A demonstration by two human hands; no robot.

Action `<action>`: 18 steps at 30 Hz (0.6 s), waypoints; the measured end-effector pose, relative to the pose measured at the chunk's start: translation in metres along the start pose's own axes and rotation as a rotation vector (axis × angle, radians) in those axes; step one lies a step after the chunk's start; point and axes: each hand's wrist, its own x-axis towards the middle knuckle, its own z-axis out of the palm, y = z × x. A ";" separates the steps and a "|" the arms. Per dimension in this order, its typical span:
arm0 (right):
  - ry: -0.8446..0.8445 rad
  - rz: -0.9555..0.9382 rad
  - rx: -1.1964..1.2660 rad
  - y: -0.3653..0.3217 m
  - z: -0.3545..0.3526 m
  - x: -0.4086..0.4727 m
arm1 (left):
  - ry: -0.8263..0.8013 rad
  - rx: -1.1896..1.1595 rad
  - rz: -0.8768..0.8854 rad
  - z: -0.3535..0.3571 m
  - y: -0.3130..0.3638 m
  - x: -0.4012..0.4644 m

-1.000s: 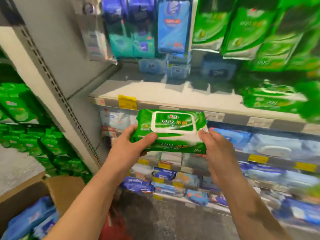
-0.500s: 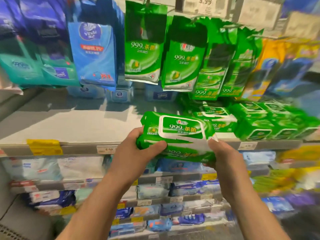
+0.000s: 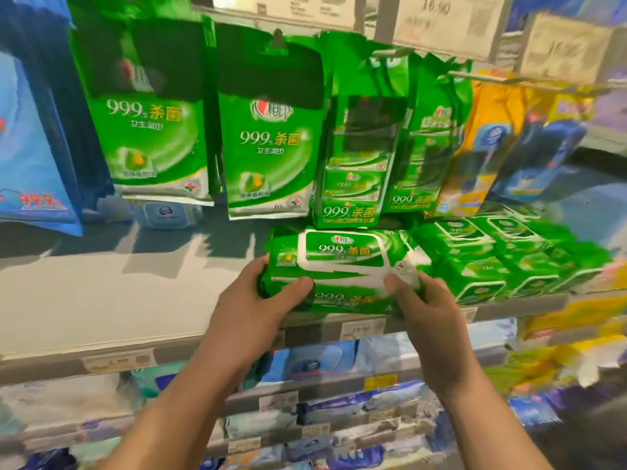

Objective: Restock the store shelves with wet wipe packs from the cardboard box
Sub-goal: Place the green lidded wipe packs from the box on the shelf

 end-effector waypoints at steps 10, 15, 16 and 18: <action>-0.085 -0.041 -0.135 0.020 -0.034 0.076 | 0.118 0.004 0.017 0.062 0.019 0.037; -0.055 -0.021 -0.350 0.028 -0.044 0.101 | 0.139 0.073 0.054 0.085 0.012 0.062; -0.023 -0.028 -0.398 0.028 -0.043 0.102 | 0.146 0.095 0.064 0.088 0.011 0.065; 0.017 -0.068 -0.483 0.029 -0.042 0.105 | 0.182 0.118 0.071 0.092 0.009 0.072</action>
